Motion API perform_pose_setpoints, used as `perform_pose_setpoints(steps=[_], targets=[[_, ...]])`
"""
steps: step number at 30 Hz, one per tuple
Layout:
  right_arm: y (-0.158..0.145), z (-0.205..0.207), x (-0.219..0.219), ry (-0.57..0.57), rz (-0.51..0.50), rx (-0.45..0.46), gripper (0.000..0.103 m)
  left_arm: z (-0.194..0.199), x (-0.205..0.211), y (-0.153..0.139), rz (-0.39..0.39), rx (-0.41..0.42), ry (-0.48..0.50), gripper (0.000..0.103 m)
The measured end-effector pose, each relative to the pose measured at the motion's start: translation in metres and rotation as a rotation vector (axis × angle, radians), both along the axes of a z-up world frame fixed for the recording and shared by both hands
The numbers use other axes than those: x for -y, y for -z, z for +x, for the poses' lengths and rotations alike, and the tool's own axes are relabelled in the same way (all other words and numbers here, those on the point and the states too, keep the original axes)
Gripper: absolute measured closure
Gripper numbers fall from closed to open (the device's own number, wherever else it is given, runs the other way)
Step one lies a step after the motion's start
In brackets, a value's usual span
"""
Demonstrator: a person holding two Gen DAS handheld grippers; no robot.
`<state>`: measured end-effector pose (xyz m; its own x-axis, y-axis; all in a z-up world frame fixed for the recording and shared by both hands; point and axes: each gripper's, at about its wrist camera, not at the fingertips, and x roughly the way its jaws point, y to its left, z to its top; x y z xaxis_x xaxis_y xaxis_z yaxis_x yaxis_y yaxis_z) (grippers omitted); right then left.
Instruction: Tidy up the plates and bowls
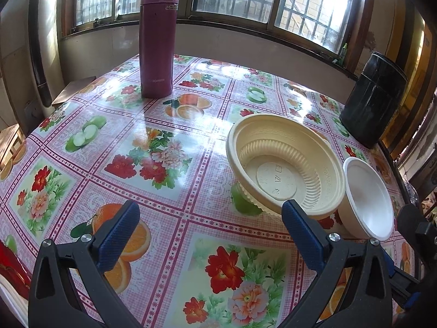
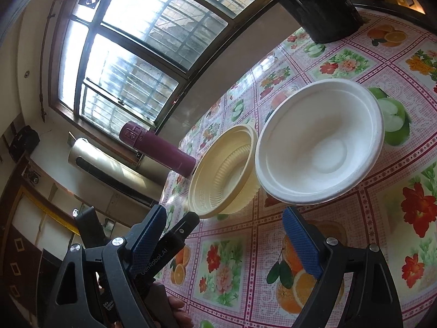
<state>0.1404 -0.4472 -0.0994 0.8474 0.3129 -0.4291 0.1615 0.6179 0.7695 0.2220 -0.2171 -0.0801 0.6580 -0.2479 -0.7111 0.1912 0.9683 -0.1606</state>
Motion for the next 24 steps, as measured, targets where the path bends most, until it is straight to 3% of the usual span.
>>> perform_pose_setpoints(steps=[8,17,21,24], targets=[[0.005,0.030,-0.011,0.068,0.043,-0.031,0.014,0.012,-0.023,0.002,-0.060,-0.043,-0.070,0.000],[0.015,0.052,-0.013,0.135,0.026,-0.082,0.015,0.013,-0.024,0.003,-0.078,-0.062,-0.070,0.000],[0.017,0.054,-0.012,0.143,0.021,-0.083,0.016,0.013,-0.021,0.004,-0.064,-0.064,-0.058,0.000],[0.016,0.060,-0.012,0.156,0.002,-0.098,0.023,0.014,-0.024,0.005,-0.071,-0.068,-0.069,0.000]])
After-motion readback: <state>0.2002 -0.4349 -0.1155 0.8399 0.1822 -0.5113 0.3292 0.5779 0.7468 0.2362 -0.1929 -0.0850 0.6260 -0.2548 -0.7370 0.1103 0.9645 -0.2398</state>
